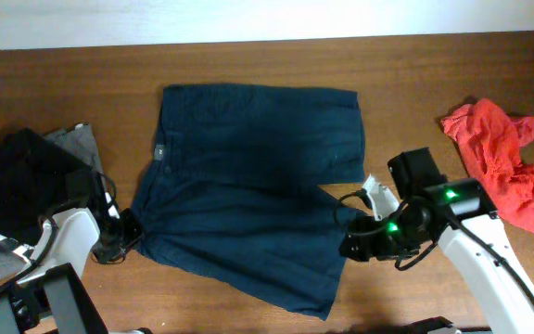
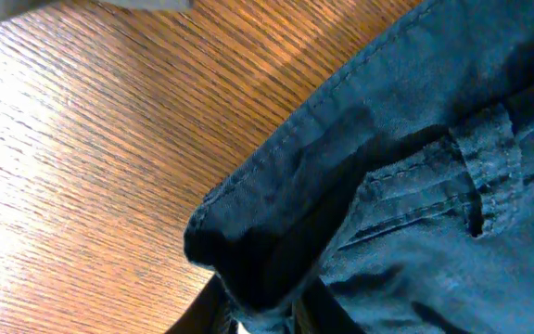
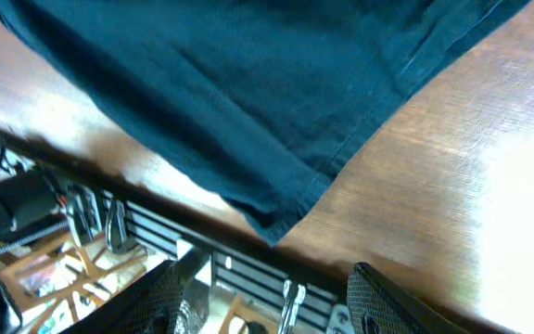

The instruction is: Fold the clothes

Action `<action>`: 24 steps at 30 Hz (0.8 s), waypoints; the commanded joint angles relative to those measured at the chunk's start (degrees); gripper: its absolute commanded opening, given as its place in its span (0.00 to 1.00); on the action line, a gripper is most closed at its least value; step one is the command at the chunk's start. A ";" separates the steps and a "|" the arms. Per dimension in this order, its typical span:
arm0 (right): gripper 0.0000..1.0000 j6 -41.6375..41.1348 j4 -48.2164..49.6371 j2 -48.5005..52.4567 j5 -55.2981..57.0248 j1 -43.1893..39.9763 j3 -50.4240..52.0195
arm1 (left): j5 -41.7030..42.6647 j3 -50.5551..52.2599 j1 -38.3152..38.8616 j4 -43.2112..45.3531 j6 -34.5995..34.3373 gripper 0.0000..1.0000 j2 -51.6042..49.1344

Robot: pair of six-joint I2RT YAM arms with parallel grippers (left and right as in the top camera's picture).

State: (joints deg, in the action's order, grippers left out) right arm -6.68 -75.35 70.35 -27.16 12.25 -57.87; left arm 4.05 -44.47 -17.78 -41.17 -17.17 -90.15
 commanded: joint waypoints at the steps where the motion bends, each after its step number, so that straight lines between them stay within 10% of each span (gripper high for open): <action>1: 0.62 -3.96 -0.50 -0.13 -0.52 1.75 3.08 | 1.33 0.46 -0.28 -1.11 0.11 0.18 -1.14; 24: 0.61 -31.45 24.35 -0.13 -5.11 20.52 29.59 | 1.29 0.46 -0.28 -3.52 0.55 0.24 -1.14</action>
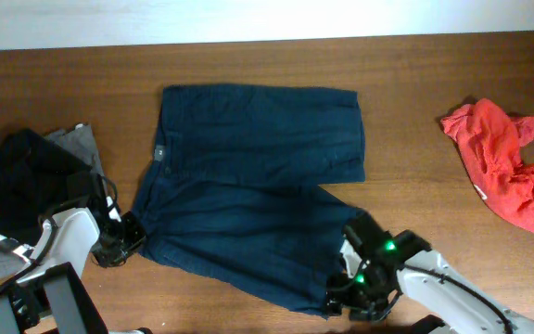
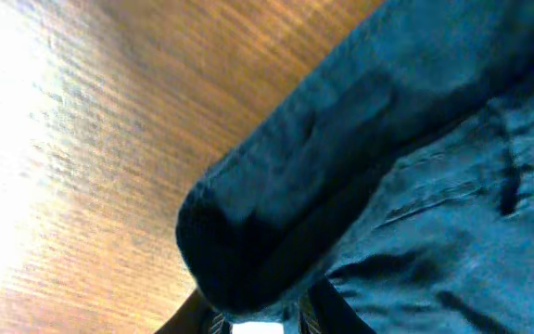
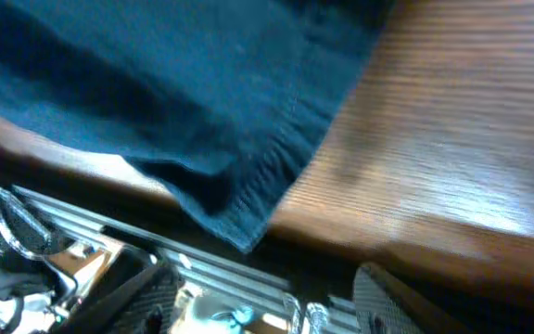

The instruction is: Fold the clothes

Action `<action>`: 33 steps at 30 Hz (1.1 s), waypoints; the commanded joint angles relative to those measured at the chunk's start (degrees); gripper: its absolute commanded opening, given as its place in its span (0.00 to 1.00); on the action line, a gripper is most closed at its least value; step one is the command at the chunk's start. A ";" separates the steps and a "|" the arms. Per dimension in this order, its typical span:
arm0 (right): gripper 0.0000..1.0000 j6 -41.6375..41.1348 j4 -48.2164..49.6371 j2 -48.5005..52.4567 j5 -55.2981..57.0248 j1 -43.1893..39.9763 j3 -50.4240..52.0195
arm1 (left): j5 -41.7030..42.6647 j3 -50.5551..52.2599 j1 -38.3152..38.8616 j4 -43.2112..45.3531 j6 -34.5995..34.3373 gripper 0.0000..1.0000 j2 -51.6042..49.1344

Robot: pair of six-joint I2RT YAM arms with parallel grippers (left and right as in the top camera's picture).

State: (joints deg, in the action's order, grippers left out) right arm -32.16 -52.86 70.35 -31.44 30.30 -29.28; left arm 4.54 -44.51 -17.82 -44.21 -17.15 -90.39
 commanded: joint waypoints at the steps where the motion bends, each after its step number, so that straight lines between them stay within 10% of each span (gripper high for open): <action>1: 0.60 -6.51 3.28 -0.13 -0.98 3.41 1.11 | 0.81 0.50 -0.24 -0.46 0.52 0.24 -0.90; 33: 0.54 -15.72 9.33 7.65 7.34 9.79 2.36 | 0.63 0.50 -0.24 -0.83 0.94 0.24 -0.90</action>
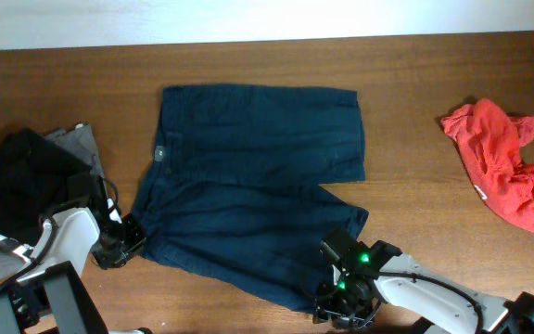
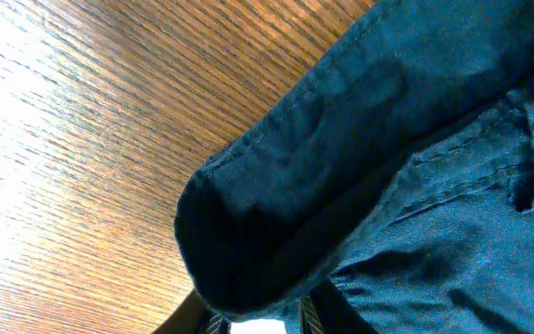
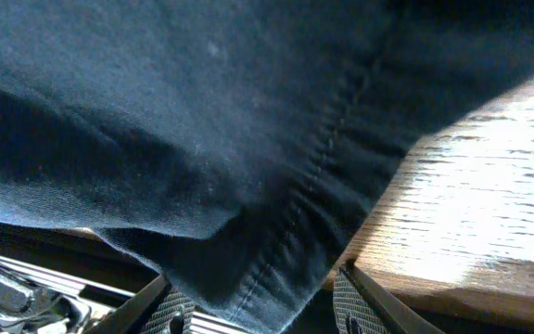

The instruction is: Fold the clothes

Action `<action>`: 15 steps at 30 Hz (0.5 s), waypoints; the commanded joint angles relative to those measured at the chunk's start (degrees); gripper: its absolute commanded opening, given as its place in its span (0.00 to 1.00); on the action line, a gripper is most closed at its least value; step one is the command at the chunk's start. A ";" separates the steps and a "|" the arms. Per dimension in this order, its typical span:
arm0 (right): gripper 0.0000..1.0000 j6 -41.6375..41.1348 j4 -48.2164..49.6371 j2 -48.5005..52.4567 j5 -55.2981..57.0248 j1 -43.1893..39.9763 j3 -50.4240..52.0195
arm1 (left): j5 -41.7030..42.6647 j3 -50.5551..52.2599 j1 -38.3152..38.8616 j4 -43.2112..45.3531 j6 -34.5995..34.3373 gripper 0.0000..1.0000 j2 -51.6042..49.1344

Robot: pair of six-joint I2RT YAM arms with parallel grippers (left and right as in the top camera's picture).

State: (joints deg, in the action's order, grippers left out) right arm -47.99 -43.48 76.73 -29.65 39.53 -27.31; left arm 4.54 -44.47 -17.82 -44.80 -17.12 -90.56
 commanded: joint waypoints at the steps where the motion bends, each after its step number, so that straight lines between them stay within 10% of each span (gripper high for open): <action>1: 0.54 0.13 -0.63 1.27 5.95 0.57 -0.02 | 0.63 0.46 -0.24 -0.24 0.92 0.24 -0.72; 15: 0.68 4.15 -2.60 0.42 10.95 0.37 -4.85 | 0.63 0.46 -0.24 -0.17 1.79 0.25 -0.72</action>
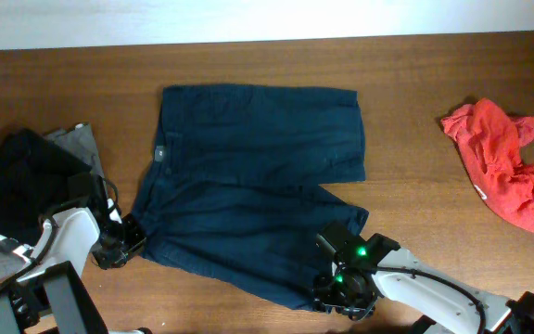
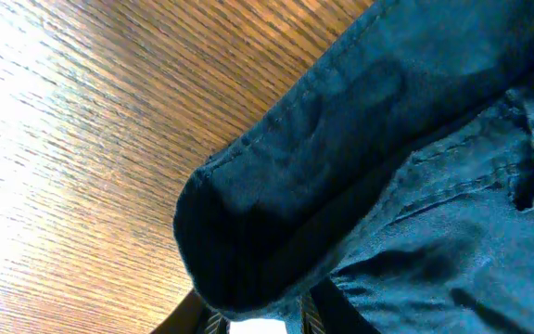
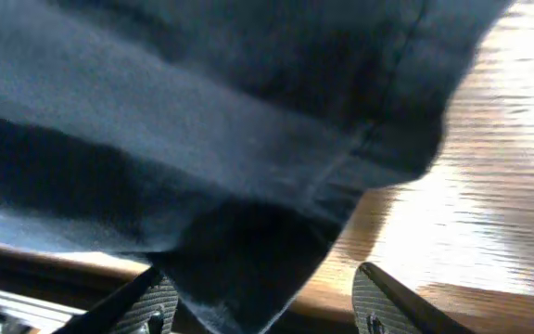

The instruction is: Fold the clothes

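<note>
Dark blue shorts [image 1: 253, 176] lie spread flat on the wooden table [image 1: 415, 83], waistband to the left, legs to the right. My left gripper [image 1: 123, 243] is shut on the waistband's near corner [image 2: 248, 250], which bulges over its fingers. My right gripper [image 1: 336, 295] sits at the near leg's hem by the table's front edge. Its fingers [image 3: 151, 306] stand wide open, and the hem corner [image 3: 248, 269] hangs between them without being pinched.
A crumpled red garment [image 1: 503, 167] lies at the right edge. A black and grey pile of clothes [image 1: 21, 181] sits at the left, close to my left arm. The table's front edge runs just below the right gripper.
The right gripper has shifted slightly, so the hem corner now lies deeper between its open fingers. The left gripper and the shorts have not moved.
The left gripper has stayed shut on the waistband corner throughout. The right gripper stood open beside the crotch of the shorts, then at the near leg's hem by the front edge, and now straddles that hem corner.
</note>
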Action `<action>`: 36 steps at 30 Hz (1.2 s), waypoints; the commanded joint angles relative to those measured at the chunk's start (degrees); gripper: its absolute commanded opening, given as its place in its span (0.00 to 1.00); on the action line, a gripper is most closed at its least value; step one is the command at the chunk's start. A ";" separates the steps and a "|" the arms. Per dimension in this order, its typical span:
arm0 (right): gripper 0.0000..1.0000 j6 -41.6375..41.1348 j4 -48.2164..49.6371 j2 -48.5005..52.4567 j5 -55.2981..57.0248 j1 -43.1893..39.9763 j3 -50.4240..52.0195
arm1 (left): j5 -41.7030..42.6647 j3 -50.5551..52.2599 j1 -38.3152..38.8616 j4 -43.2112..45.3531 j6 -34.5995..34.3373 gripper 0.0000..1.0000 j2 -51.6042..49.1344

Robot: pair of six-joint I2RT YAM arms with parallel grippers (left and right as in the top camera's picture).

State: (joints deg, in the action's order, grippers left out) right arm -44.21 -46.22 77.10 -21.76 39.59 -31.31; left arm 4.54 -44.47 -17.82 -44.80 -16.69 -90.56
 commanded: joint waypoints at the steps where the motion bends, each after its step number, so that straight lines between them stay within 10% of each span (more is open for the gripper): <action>1: 0.68 0.37 0.11 0.09 3.41 0.07 -0.85 | 0.63 0.46 -0.24 -0.15 1.36 0.25 -0.72; 8: 0.67 0.76 -0.07 0.15 4.50 -2.49 -0.83 | 0.63 0.46 -0.24 0.00 1.36 0.25 -0.72; 15: 0.29 3.61 0.37 0.15 4.46 -2.49 -0.85 | 0.63 0.46 -0.24 0.17 1.36 0.25 -0.72; 22: 0.25 7.21 1.51 0.13 3.26 -2.49 -0.85 | 0.63 0.46 -0.24 0.15 1.36 0.25 -0.72; 27: 0.04 11.19 2.97 0.13 -1.70 -2.49 -0.85 | 0.63 0.46 -0.24 0.15 1.40 0.25 -0.72; 36: 0.19 11.41 3.02 0.09 -2.73 -2.49 -0.85 | 0.63 0.46 -0.24 0.17 2.23 0.25 -0.72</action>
State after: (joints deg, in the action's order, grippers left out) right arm -33.56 -43.22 77.10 -23.05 37.47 -31.33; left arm 4.54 -44.45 -17.82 -44.75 -15.62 -90.56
